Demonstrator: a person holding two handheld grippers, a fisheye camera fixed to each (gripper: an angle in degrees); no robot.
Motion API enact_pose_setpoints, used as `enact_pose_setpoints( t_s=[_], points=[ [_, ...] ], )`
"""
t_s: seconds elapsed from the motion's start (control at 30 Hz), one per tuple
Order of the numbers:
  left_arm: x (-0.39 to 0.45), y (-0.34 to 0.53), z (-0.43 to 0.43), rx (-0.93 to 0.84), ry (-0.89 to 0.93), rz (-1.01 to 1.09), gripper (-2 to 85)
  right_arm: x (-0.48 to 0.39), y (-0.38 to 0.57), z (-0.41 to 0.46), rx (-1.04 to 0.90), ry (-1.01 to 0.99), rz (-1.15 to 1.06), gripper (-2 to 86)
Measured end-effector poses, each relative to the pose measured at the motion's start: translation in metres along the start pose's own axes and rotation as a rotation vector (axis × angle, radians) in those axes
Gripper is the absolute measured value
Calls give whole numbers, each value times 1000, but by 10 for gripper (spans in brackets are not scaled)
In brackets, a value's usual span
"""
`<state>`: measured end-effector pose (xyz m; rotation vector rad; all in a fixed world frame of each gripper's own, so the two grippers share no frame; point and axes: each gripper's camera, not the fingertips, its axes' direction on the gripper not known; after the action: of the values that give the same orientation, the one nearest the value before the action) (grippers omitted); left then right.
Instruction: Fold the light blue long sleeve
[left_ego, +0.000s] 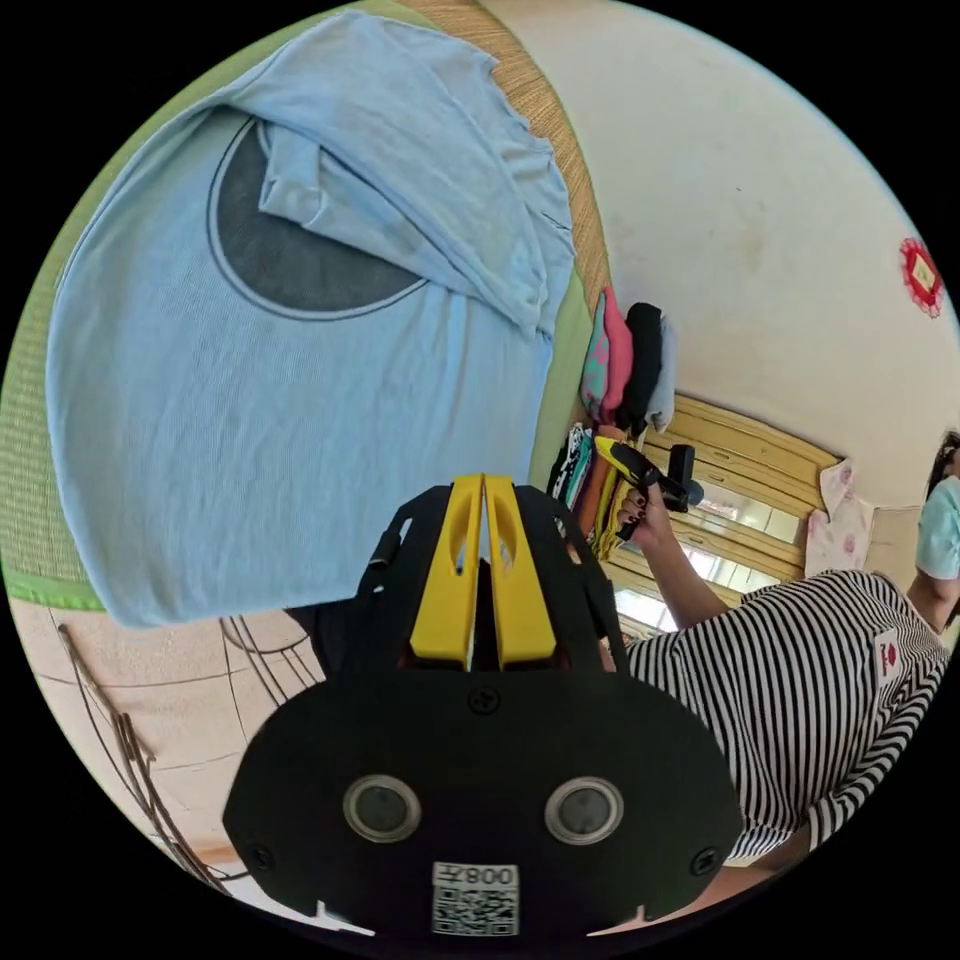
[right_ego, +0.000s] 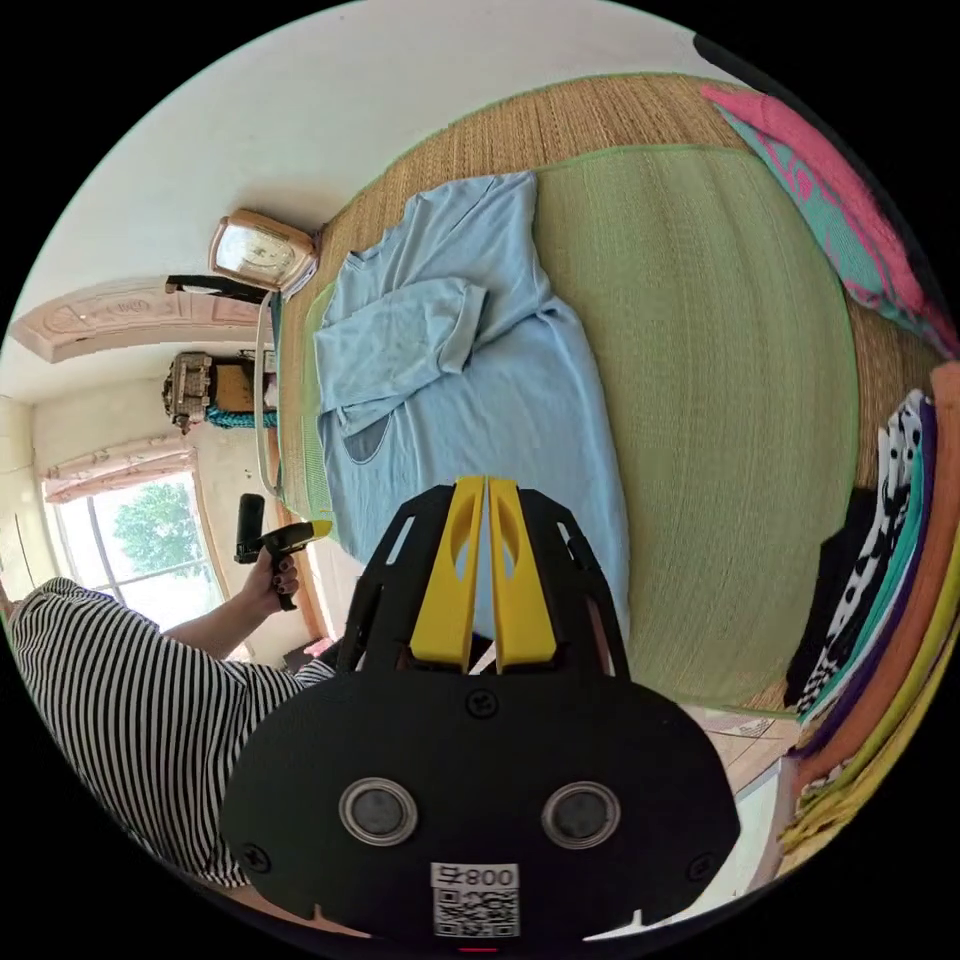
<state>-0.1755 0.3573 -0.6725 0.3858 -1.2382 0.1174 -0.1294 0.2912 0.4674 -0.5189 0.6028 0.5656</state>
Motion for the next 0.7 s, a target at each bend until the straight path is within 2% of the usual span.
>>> enact_pose_setpoints(
  t_s=[0.23, 0.37, 0.5, 0.7],
  points=[
    [-72, 82, -3, -155, -60, -91, 12, 19, 57, 10, -67, 66, 84, 30],
    [-108, 127, -1, -107, -67, -187, 17, 43, 77, 31, -129, 48, 147, 37],
    [-139, 170, 9, -34, -27, -258, 27, 63, 89, 52, -212, 121, 152, 45],
    [-175, 212, 36, -3, 9, -312, 45, 94, 96, 76, -229, 219, 133, 63]
  ],
)
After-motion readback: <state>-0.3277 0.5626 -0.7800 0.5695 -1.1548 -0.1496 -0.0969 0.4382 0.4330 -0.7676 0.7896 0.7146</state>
